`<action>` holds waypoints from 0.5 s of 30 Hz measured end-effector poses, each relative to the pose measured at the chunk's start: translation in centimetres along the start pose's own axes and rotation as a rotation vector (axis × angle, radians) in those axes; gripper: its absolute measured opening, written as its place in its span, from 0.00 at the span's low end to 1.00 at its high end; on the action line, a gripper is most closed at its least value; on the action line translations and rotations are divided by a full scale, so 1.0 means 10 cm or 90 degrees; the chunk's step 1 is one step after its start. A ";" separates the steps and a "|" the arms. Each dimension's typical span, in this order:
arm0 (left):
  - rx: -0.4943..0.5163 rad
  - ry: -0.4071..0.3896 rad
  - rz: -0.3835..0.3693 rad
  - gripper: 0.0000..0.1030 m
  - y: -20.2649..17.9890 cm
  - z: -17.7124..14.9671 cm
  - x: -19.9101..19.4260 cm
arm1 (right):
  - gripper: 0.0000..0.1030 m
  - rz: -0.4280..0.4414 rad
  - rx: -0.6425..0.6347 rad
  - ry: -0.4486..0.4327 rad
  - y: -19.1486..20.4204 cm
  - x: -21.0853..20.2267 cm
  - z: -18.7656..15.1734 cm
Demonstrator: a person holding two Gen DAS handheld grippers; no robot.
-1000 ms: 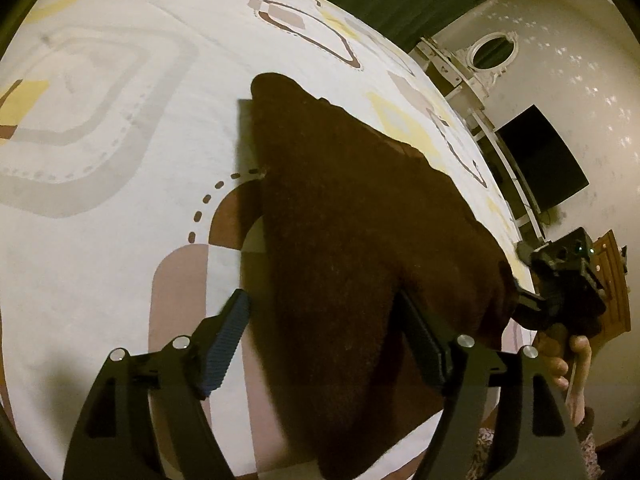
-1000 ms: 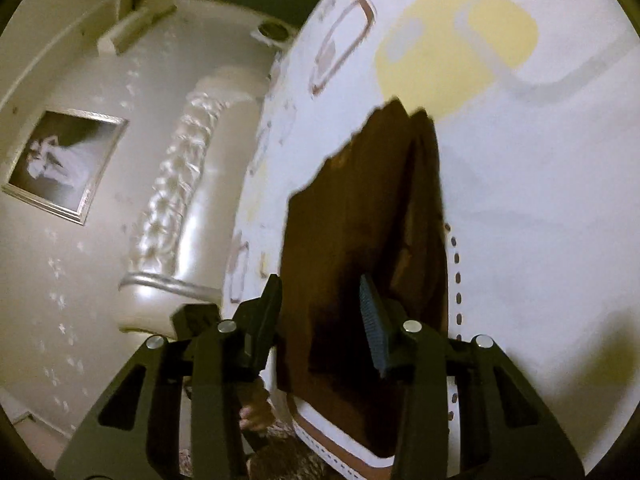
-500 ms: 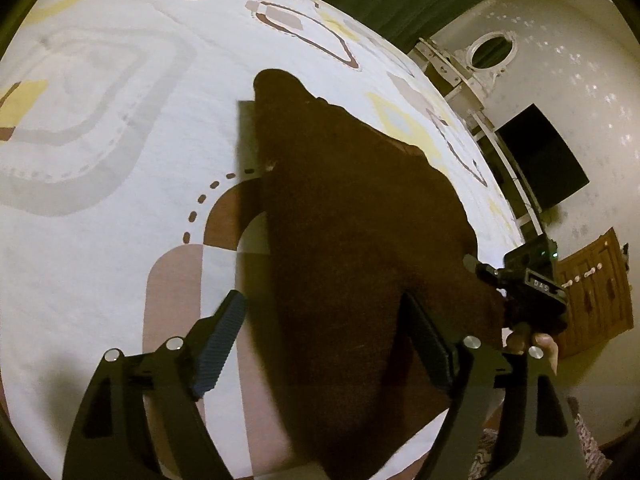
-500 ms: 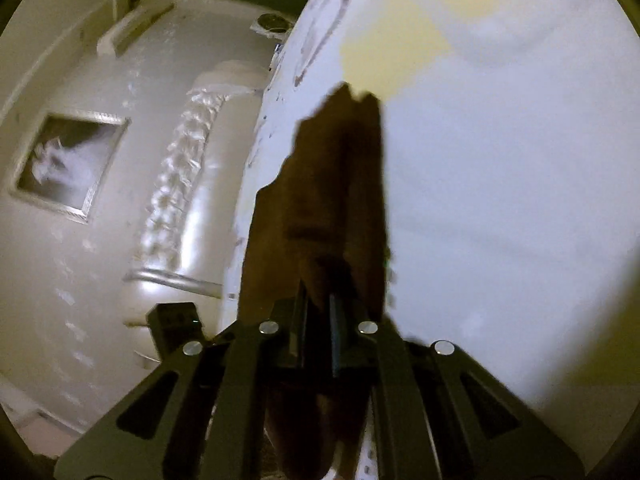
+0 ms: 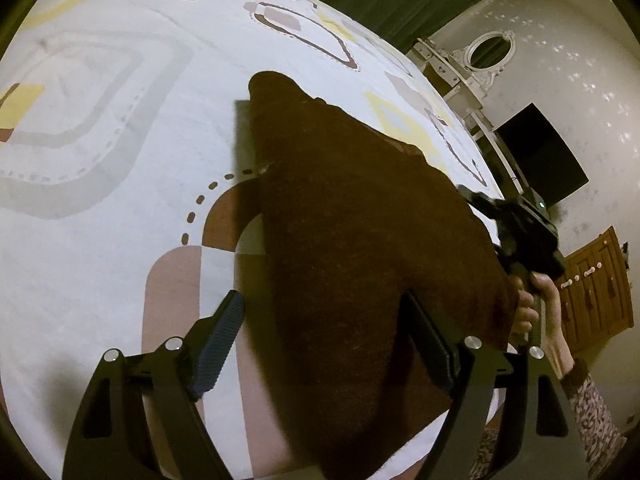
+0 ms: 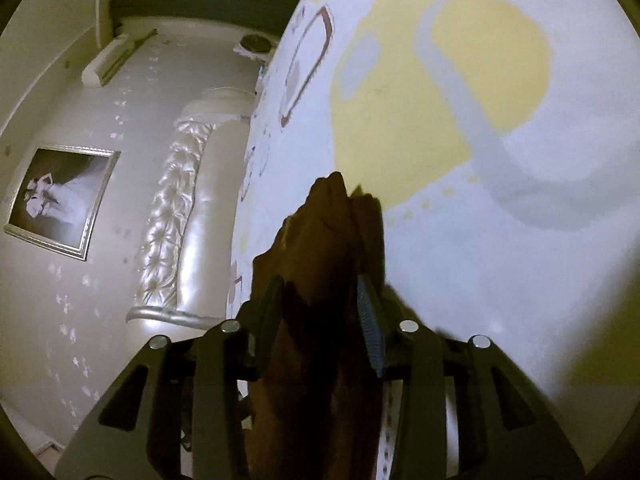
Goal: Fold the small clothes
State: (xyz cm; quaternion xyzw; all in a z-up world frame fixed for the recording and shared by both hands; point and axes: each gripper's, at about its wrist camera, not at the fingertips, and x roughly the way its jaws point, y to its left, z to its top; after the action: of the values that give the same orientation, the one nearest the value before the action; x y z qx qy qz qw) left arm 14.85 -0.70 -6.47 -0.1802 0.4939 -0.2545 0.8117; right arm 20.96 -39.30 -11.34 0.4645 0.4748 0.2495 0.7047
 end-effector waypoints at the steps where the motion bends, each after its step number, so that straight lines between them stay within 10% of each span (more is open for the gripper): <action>1: 0.000 0.000 -0.001 0.78 0.00 0.00 0.00 | 0.10 -0.009 -0.011 0.007 0.01 0.04 -0.01; 9: 0.005 0.000 0.001 0.80 0.00 0.00 0.00 | 0.14 -0.046 0.000 0.007 -0.07 0.07 0.07; 15: 0.003 -0.001 -0.003 0.80 0.00 -0.01 0.00 | 0.56 -0.028 -0.007 0.001 0.06 -0.30 -0.37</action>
State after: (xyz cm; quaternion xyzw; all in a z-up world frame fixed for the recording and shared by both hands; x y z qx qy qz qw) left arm 14.79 -0.68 -6.51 -0.1797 0.4922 -0.2573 0.8120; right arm 16.40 -39.83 -9.92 0.4499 0.4838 0.2369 0.7123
